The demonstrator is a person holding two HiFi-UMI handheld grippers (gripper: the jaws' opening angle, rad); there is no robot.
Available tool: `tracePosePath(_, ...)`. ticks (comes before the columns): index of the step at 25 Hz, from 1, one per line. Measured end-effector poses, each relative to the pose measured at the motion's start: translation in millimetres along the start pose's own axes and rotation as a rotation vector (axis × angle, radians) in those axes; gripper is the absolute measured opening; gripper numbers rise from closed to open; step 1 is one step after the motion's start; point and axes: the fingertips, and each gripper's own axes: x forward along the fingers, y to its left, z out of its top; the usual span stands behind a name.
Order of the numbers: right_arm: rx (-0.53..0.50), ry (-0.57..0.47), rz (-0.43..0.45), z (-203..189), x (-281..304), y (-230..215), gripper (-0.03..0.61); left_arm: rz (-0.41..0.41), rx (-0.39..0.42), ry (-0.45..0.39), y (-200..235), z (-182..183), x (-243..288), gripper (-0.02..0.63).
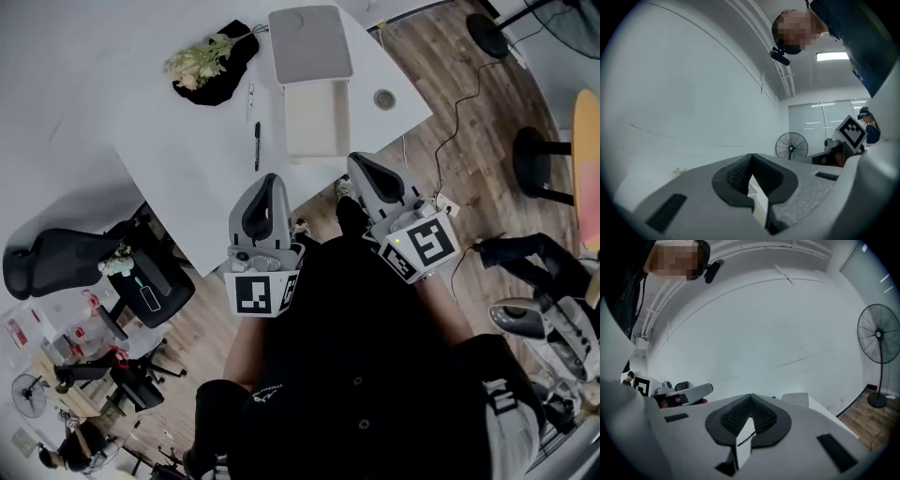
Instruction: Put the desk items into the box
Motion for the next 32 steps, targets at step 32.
tracePosePath(32,-0.023,0.119,0.129,-1.6,75.0,-25.4,-0.002,0.221,0.069,0.390,96.3,-150.0,27.0,0.006)
